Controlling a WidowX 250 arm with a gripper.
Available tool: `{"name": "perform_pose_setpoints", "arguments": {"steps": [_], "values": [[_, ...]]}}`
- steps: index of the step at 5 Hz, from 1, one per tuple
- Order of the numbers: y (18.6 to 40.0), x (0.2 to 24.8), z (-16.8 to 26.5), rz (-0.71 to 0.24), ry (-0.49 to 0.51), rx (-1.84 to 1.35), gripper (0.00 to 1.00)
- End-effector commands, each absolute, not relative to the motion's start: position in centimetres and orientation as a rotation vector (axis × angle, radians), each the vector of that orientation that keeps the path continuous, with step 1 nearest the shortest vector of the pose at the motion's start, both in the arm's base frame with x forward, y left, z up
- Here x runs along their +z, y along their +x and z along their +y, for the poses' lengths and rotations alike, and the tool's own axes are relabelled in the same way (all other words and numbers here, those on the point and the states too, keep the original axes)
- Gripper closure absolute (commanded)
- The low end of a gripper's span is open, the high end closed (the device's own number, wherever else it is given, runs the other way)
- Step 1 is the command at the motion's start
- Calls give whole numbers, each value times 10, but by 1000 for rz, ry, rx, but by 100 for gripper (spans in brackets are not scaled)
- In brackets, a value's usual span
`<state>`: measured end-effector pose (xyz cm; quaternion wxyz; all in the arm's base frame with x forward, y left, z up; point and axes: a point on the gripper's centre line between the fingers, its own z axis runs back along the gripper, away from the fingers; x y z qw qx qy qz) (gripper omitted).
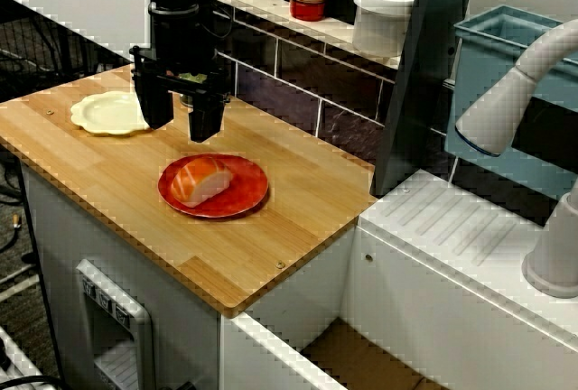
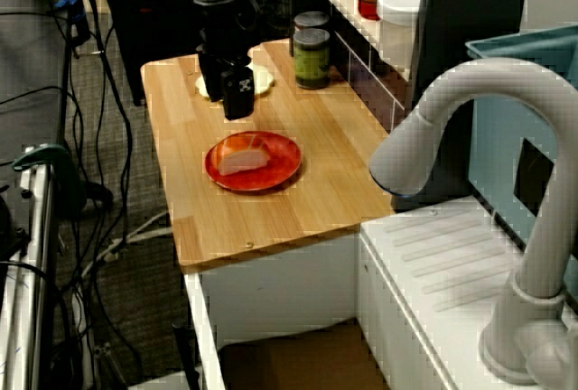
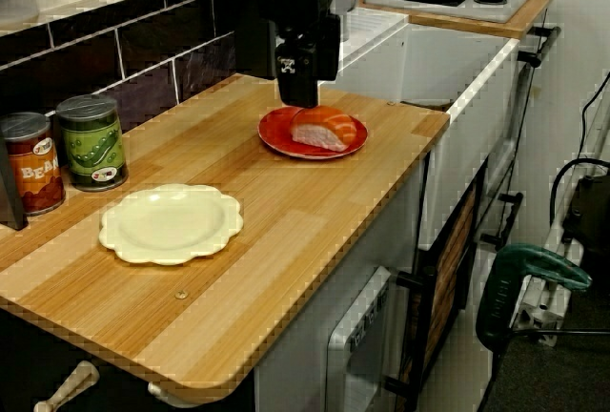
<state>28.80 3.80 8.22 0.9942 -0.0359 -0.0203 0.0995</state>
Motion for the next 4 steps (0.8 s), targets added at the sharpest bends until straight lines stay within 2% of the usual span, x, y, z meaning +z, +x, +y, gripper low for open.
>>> {"name": "perform_pose_setpoints", "arguments": {"steps": [1, 4], "values": [[281, 90, 27, -94, -96, 203, 0], [277, 67, 11, -115, -47, 219, 0]]}}
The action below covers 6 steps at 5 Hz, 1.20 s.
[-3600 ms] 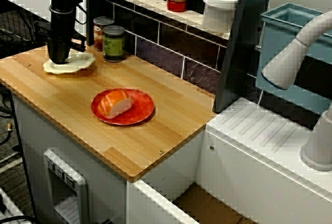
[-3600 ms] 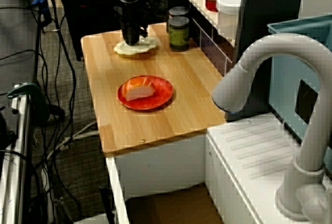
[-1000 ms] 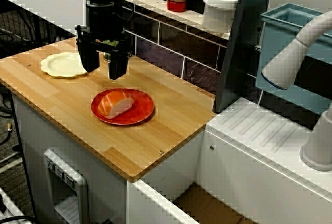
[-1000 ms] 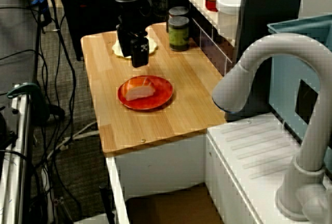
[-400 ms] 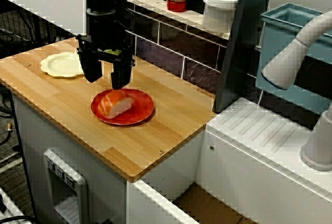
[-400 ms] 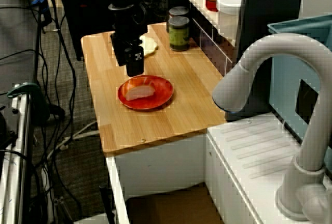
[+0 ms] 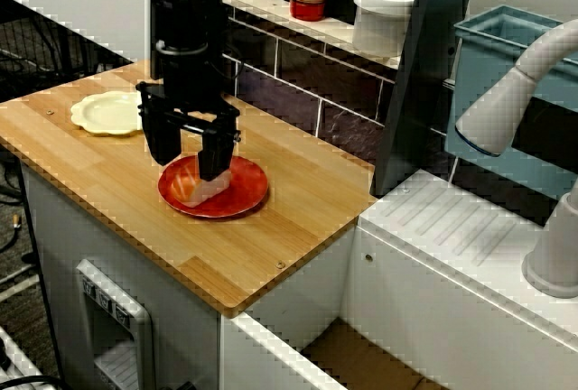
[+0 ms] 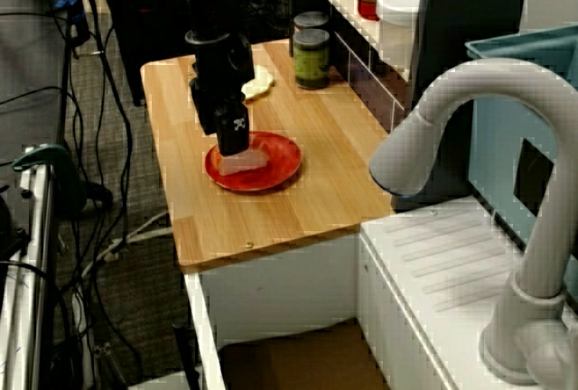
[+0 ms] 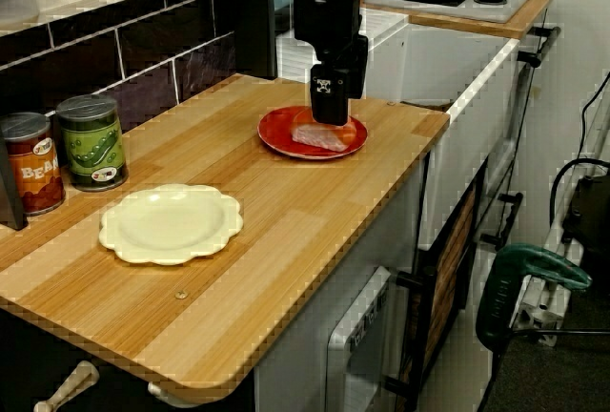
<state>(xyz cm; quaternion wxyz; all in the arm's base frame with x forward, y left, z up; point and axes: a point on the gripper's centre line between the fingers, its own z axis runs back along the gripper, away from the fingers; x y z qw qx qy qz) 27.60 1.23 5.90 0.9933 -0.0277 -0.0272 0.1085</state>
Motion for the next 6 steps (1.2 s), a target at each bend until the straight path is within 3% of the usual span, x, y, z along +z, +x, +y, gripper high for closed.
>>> {"name": "perform_pose_setpoints", "arguments": {"steps": [1, 5, 6], "values": [[277, 60, 11, -98, -43, 218, 0], [279, 38, 27, -70, -3, 228, 0], [278, 32, 27, -74, -2, 243, 100]]}}
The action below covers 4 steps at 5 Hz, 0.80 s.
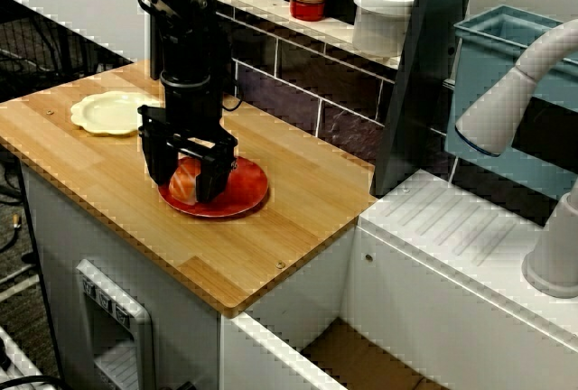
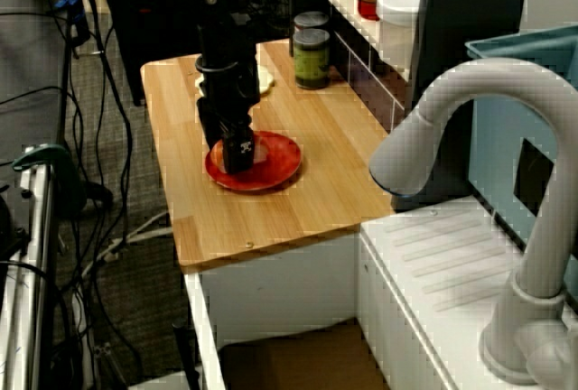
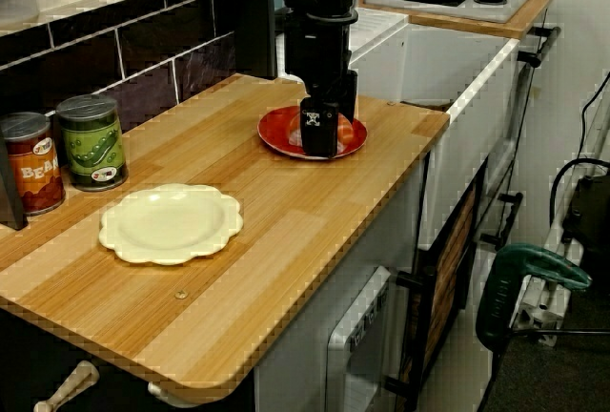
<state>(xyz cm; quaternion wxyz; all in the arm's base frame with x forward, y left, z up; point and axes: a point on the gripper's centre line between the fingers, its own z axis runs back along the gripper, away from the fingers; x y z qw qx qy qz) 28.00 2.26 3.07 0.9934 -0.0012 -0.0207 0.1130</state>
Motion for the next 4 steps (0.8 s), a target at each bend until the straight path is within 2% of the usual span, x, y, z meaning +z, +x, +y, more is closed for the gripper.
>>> {"name": "perform_pose_setpoints", "arguments": {"steps": [1, 4], "values": [[276, 36, 29, -64, -17, 260, 100], [279, 74, 49, -67, -75, 298, 100]]}}
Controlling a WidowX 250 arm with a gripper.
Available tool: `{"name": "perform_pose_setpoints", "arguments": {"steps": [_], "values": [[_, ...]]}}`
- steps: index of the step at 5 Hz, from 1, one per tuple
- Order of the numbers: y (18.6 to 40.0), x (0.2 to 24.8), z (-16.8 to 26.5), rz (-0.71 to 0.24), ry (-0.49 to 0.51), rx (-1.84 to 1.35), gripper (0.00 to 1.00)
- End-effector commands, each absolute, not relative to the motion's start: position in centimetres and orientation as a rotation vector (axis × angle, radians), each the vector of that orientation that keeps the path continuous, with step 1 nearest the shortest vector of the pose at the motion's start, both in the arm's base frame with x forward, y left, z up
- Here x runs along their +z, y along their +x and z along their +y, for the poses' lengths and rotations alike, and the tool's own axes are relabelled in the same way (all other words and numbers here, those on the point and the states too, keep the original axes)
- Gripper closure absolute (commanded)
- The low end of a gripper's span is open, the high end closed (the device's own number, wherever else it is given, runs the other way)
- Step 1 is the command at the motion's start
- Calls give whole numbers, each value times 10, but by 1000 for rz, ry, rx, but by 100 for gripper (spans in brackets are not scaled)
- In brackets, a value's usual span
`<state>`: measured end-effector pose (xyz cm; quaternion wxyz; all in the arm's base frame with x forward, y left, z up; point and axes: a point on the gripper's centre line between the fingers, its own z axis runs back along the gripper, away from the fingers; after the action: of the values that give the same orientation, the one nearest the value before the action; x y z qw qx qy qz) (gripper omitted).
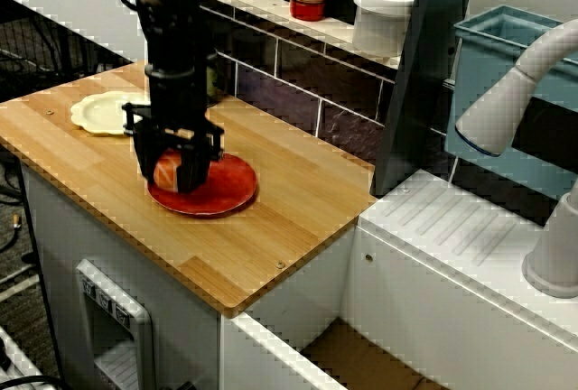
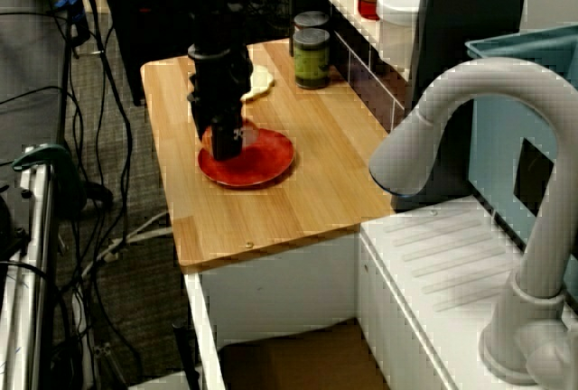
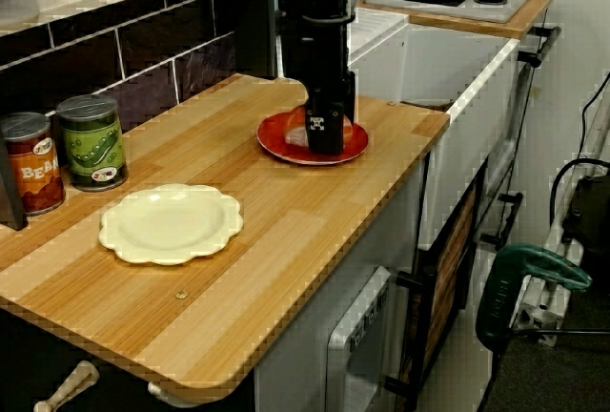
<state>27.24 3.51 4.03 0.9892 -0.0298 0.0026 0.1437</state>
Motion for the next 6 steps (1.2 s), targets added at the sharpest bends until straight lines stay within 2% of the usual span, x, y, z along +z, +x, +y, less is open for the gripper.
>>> {"name": "perform_pose_setpoints", "arguments": {"steps": [1, 3, 6], "values": [[279, 82, 60, -74, -78, 314, 100], [273, 87, 104, -98, -68, 360, 100], [264, 91, 162, -214, 5, 491, 100]]}}
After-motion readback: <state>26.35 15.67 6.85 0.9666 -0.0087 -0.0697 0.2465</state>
